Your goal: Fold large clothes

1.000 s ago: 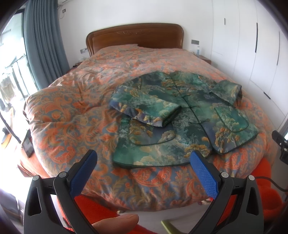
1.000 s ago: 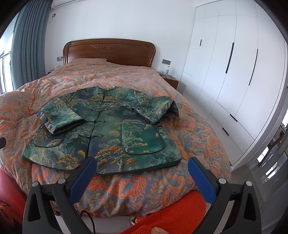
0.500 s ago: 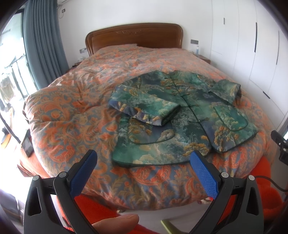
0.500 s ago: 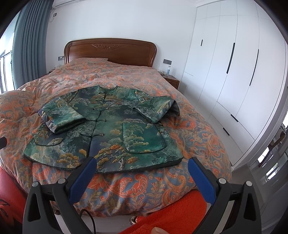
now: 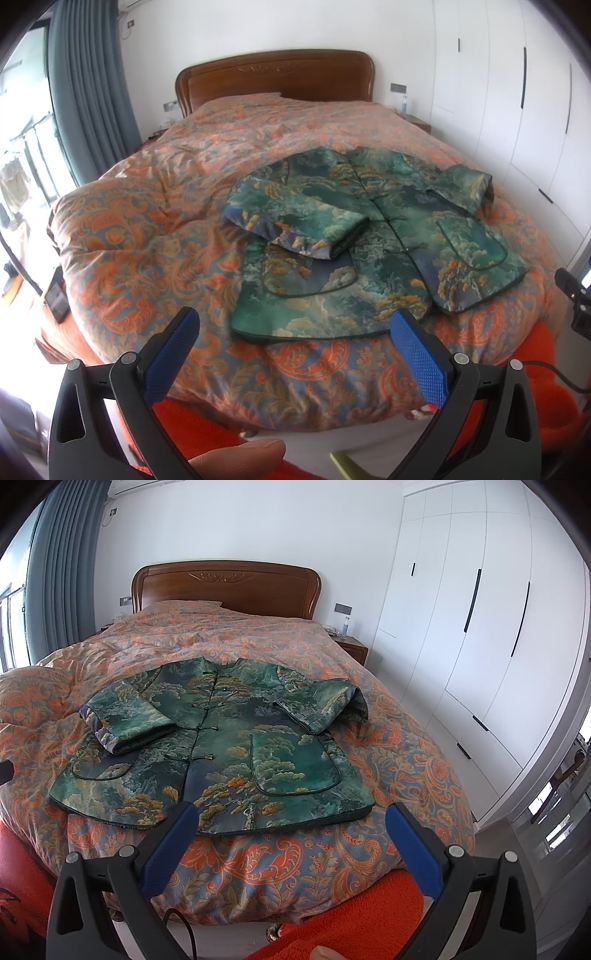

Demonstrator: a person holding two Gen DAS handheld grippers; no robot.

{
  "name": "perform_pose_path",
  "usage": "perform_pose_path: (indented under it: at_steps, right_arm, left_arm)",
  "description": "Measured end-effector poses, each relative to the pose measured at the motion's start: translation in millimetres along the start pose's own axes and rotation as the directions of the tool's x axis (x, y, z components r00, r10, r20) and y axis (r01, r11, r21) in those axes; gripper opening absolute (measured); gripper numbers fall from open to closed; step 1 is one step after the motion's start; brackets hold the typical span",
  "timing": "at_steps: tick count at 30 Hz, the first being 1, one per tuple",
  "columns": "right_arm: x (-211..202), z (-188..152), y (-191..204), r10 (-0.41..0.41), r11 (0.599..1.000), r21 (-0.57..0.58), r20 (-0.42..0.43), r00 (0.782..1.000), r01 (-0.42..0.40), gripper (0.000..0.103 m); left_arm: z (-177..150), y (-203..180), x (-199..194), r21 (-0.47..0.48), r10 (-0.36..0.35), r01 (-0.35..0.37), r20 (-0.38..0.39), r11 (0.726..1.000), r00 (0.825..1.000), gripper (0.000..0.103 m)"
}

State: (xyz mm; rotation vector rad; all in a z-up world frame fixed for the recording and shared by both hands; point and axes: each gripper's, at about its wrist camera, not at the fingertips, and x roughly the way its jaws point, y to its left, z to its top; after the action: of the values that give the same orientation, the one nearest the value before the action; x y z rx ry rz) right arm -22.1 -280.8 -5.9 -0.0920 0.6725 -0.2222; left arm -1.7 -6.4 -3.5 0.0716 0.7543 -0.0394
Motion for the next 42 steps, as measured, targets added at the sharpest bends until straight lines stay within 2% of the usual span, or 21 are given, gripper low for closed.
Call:
perform_pose_path:
  at_steps: [42]
  right_arm:
    - [2.4, -4.0, 3.3, 0.004, 1.0, -0.01, -0.009, 1.0, -0.004, 0.103]
  left_arm:
    - [-1.6, -0.3, -1.5, 0.0, -0.001, 0.001, -0.002, 1.0, 1.0, 0.103]
